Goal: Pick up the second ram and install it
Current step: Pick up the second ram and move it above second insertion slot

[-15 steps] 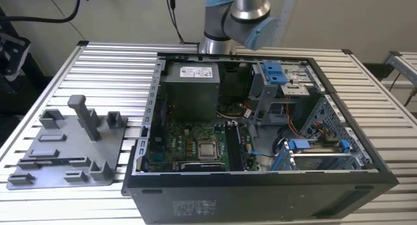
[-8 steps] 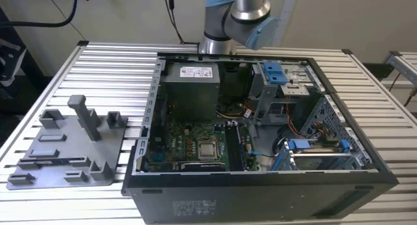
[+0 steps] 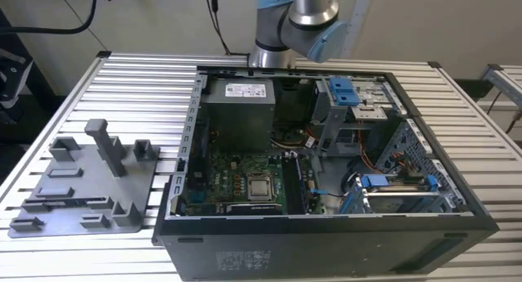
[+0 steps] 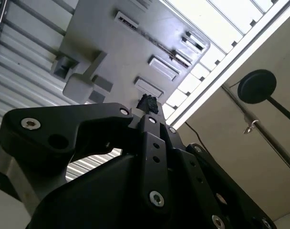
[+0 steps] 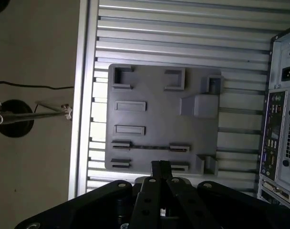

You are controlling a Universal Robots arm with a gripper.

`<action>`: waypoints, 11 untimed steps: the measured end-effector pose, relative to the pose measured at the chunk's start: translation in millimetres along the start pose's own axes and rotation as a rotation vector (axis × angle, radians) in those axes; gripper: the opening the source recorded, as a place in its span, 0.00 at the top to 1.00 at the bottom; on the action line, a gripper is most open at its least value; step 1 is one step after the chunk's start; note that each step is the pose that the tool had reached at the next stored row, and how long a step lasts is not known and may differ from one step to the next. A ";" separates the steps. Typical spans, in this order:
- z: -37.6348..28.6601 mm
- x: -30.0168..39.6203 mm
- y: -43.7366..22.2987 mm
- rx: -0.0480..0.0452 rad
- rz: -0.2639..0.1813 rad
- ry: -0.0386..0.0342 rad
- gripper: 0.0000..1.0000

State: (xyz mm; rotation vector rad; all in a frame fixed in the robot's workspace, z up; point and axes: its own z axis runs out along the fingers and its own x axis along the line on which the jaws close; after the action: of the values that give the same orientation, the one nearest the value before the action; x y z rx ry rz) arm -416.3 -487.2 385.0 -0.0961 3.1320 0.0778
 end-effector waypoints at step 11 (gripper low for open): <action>0.0 0.2 0.0 -0.0001 -0.010 0.0005 0.89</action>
State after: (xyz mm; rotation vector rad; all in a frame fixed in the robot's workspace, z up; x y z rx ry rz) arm -416.5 -487.2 385.0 -0.1123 3.1318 0.0779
